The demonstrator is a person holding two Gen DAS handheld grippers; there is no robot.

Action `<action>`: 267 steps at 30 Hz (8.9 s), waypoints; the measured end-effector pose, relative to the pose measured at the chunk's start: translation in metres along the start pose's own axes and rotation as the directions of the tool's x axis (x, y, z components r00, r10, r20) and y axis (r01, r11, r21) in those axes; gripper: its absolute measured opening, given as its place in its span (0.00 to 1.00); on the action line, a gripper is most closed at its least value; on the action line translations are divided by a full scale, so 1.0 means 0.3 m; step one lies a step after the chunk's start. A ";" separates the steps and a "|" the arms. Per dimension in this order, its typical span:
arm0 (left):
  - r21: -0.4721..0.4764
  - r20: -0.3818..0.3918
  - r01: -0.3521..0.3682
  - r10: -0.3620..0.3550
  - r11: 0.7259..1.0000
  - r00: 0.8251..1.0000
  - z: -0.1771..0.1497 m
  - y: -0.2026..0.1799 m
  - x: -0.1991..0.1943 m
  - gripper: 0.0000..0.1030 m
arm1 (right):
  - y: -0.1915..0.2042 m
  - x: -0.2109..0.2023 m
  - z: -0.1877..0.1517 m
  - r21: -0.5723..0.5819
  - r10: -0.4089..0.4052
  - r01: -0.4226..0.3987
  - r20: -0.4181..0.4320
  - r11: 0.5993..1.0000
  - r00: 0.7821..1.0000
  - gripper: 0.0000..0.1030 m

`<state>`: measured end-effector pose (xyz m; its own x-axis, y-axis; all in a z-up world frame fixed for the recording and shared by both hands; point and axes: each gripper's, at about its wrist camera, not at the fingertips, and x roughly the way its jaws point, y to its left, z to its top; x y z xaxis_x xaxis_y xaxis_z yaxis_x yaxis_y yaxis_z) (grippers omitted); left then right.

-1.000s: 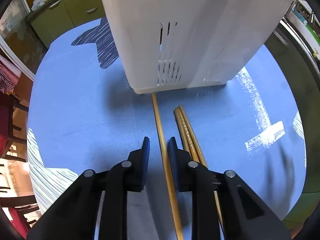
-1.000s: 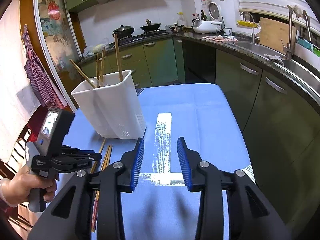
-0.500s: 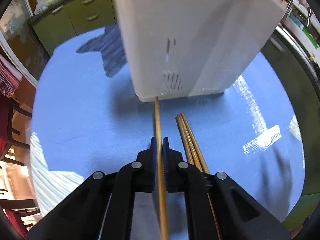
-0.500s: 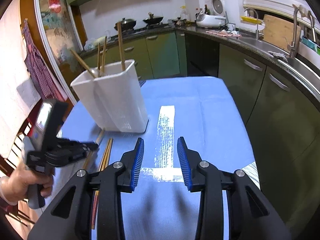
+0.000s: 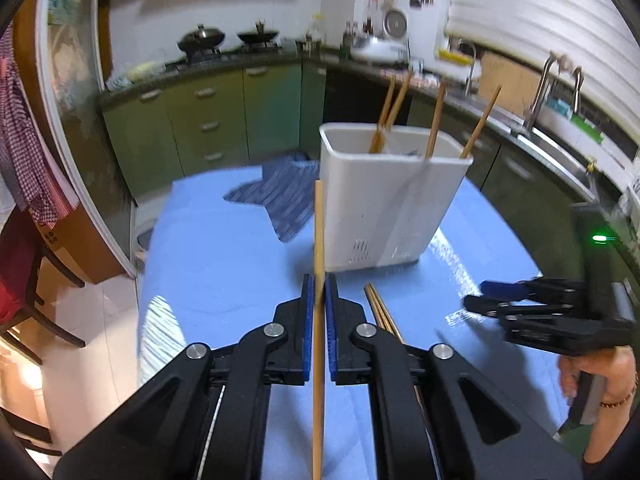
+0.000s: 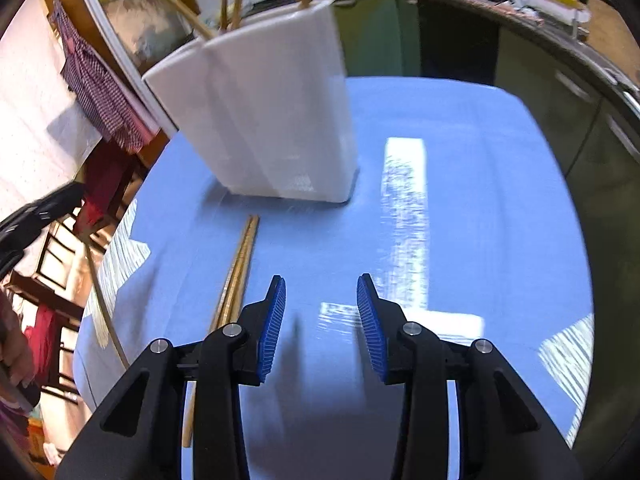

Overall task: Organize utensils
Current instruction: 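Lift the chopstick upright with the left tool while the right tool grasps another chopstick, then drop the chopstick into the white holder and open the left tool while the right lifts its chopstick, then lower the right tool's chopstick into the white holder and open it, then lower the left tool onto a remaining wooden chopstick and close on it, then lift the chopstick upright with the left tool while the right tool grasps the last chopstick, then drop the chopstick into the white holder and open the left tool while the right carries its chopstick over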

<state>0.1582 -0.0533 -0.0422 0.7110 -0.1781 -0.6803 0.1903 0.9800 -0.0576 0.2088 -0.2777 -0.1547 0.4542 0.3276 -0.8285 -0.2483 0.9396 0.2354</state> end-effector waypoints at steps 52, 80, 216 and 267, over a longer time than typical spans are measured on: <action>0.045 0.104 0.014 -0.019 0.999 0.994 -0.043 -0.001 -0.129 0.06 | 0.181 -0.109 0.044 -0.125 -0.020 0.030 0.085 0.992 0.996 0.06; 0.090 0.176 0.072 -0.087 0.993 0.981 0.068 -0.054 -0.238 0.06 | 0.143 -0.564 -0.153 -0.092 0.054 -0.020 0.385 0.996 0.921 0.06; 0.045 0.075 0.049 -0.052 0.998 0.996 -0.041 -0.044 -0.088 0.05 | 0.175 0.129 0.034 -0.110 -0.056 0.045 -0.099 0.993 0.993 0.29; 0.089 0.169 0.064 -0.079 0.994 0.982 -0.111 -0.027 -0.225 0.05 | 0.200 -0.579 -0.328 0.016 -0.046 0.044 0.530 0.999 0.847 0.06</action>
<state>0.0862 -0.0464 -0.0202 0.7980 -0.2672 -0.5402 0.2954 0.9547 -0.0359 0.0308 -0.2881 -0.0468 0.8492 0.2869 -0.4433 -0.2141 0.9545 0.2075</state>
